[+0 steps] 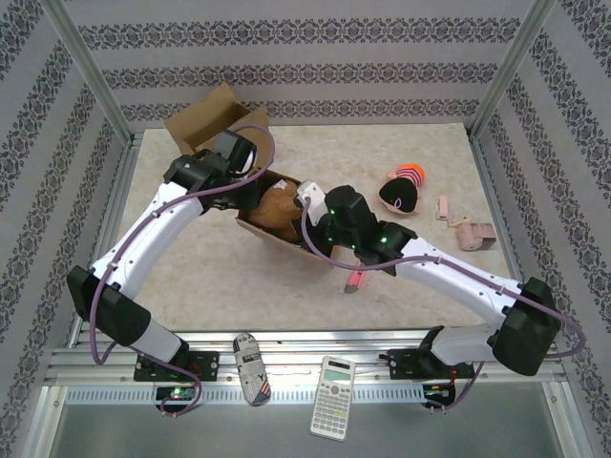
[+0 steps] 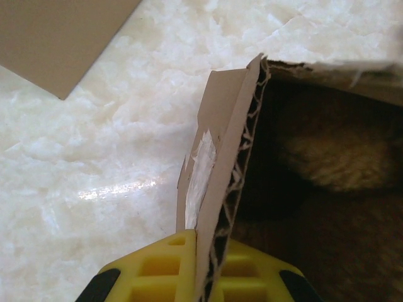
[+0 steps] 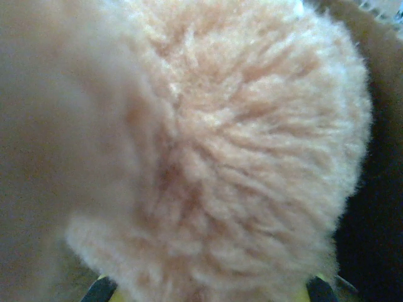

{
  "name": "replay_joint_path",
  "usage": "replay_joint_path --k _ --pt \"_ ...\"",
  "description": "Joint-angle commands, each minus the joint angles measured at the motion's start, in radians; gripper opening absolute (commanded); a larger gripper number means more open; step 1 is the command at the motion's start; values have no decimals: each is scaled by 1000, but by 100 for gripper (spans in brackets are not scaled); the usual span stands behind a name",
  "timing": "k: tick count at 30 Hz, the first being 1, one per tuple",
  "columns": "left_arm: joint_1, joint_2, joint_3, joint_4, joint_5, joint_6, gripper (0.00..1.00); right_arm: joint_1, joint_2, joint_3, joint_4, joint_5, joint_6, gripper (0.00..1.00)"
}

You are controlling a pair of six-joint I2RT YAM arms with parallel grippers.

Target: Unpack the express box

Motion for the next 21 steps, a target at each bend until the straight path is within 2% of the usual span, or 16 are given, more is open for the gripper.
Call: replay_joint_path --k 1,21 --pt "25 16 3 -22 3 -51 0 -6 -81 -26 175 17 76 0" --pt "53 14 -19 -51 8 -84 0 -104 -328 -169 622 124 430 0"
